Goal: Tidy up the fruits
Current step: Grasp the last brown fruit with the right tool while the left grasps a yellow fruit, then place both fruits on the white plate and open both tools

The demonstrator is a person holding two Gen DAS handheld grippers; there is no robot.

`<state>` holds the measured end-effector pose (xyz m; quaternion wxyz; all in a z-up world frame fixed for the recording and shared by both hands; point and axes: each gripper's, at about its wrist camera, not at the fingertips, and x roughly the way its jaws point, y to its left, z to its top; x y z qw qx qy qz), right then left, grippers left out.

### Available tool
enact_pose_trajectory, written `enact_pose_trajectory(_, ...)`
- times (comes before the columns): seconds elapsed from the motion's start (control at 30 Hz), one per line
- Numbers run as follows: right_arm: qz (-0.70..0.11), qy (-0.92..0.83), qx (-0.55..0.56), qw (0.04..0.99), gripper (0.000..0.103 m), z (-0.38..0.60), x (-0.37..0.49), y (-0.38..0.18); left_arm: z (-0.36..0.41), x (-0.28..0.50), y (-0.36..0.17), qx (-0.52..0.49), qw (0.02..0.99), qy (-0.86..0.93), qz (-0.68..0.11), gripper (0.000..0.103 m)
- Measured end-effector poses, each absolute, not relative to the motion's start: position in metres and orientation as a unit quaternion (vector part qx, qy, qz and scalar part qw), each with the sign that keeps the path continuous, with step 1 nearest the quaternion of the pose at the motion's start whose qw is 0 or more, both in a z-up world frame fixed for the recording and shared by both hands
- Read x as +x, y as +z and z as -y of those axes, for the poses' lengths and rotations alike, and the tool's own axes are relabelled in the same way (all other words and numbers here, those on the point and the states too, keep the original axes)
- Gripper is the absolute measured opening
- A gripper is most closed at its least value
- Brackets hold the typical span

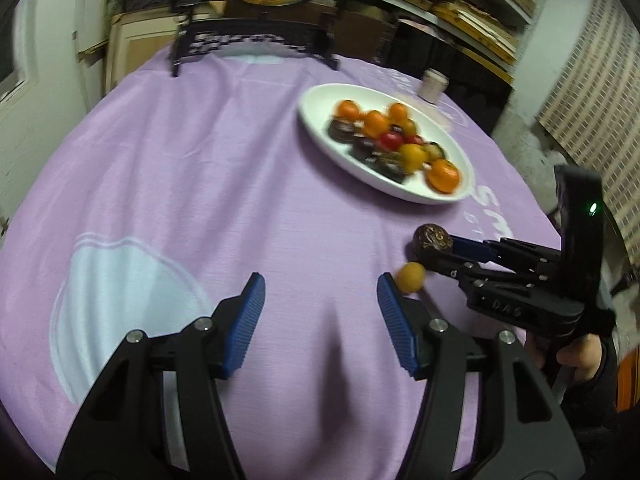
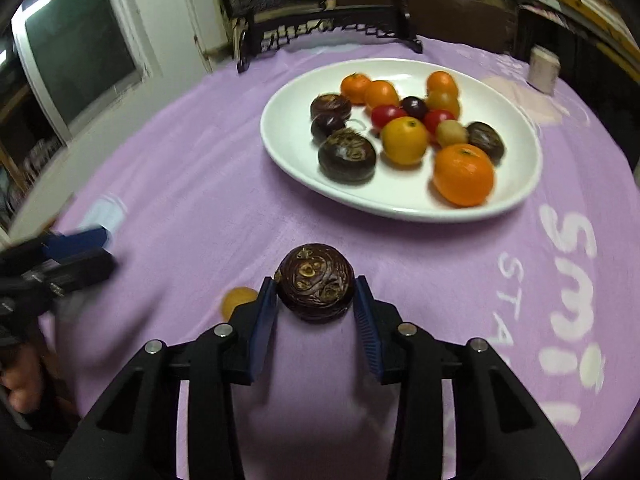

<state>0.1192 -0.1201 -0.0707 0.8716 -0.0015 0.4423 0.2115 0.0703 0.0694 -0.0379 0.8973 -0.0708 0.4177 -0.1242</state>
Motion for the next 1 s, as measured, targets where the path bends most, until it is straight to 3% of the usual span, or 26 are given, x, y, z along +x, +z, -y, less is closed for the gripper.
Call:
enact_pose_trajectory(0.4, -0.428, 0.176, 0.047, 0.885, 0.04, 0.186, 0.071, -0.057, 0.028, 0.091, -0.063, 0.029, 0.877, -0.165, -0.45, 0.059)
enact_pose_trajectory(0.53, -0.42, 0.177, 0.059, 0.888, 0.04, 0.196, 0.063, -0.055, 0.032, 0.105, -0.077, 0.038, 0.87, -0.148, -0.468, 0.033)
enact_pose_trajectory(0.6, -0.418, 0.18, 0.064, 0.888, 0.04, 0.199, 0.061, -0.055, 0.032, 0.103, -0.077, 0.047, 0.874, -0.142, -0.463, 0.025)
enact_pose_trajectory(1.0, -0.418, 0.184, 0.055, 0.888, 0.04, 0.189, 0.064, -0.052, 0.017, 0.088, -0.047, 0.02, 0.886, -0.156, -0.436, 0.023)
